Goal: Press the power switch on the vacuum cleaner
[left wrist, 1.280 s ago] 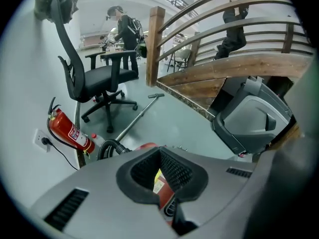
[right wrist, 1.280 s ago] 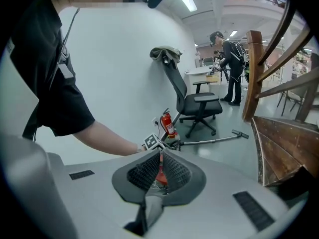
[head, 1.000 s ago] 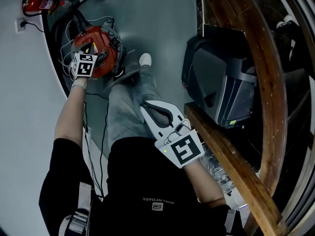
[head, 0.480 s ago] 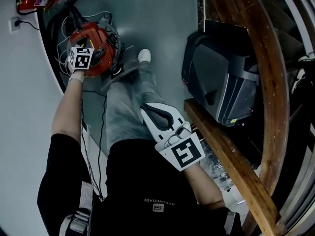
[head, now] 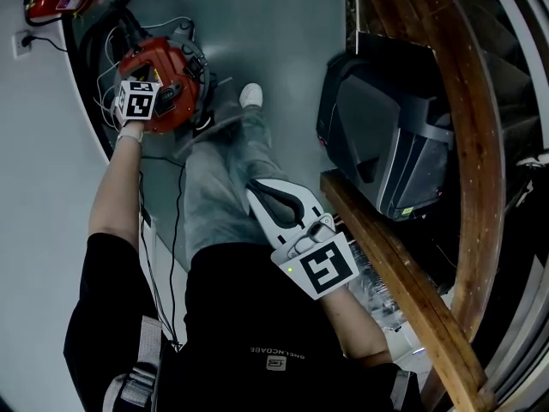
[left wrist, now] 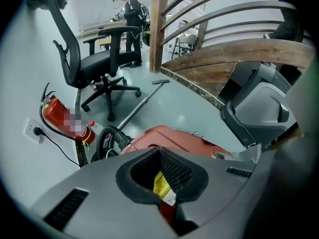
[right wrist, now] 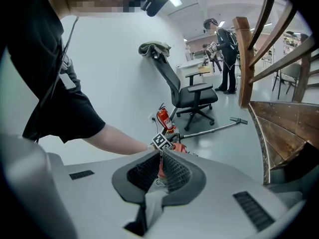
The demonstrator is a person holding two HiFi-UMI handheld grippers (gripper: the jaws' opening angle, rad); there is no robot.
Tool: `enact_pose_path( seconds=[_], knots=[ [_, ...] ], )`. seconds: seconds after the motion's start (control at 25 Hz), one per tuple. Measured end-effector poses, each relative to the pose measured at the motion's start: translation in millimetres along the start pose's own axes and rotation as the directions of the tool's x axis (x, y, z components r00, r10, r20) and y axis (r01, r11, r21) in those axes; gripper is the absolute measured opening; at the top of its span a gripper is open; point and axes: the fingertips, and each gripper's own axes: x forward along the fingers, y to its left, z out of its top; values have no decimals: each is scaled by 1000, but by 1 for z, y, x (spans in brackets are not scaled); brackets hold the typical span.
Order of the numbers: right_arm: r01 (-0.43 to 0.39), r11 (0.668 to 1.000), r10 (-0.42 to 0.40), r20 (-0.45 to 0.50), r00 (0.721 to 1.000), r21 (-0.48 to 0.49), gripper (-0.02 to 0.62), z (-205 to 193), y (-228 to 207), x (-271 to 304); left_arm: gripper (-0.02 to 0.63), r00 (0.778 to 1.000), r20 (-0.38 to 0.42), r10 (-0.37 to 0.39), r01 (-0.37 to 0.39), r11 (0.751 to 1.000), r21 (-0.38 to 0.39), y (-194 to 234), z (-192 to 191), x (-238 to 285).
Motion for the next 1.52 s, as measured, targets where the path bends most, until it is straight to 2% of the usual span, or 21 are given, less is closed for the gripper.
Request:
enact_pose_path(
  seconds=[0.44,0.6,0.76,0.96,1.12,1.28,1.52],
  knots=[
    [7,1000,-7,-10,1000,10,38,-3,-7,-1,14,1000,-18,2,-1,1000,11,-1,1,5],
    [5,1000,-5,-13,1000,-2,38,1,-7,-5,14,998,-48,-34,34,999,-16,-7,1,0],
    [9,1000,-9,-14,1000,-18,38,4,-8,-12,14,999,-24,-49,48,999,-12,-20,10,-14],
    [18,999,-18,-6,1000,-34,38,15,-8,-24,14,999,17,-39,38,999,12,-35,26,-42],
    [13,998,-17,-70,997,-58,38,6,-5,-37,14,999,34,-36,35,999,25,-42,34,-72],
    [0,998,-4,-61,998,-63,38,13,3,-45,14,996,77,-41,40,999,16,-48,44,-108],
    [-19,997,16,-45,999,-71,38,23,11,-56,14,990,132,-41,34,998,60,-65,63,-172]
  ],
)
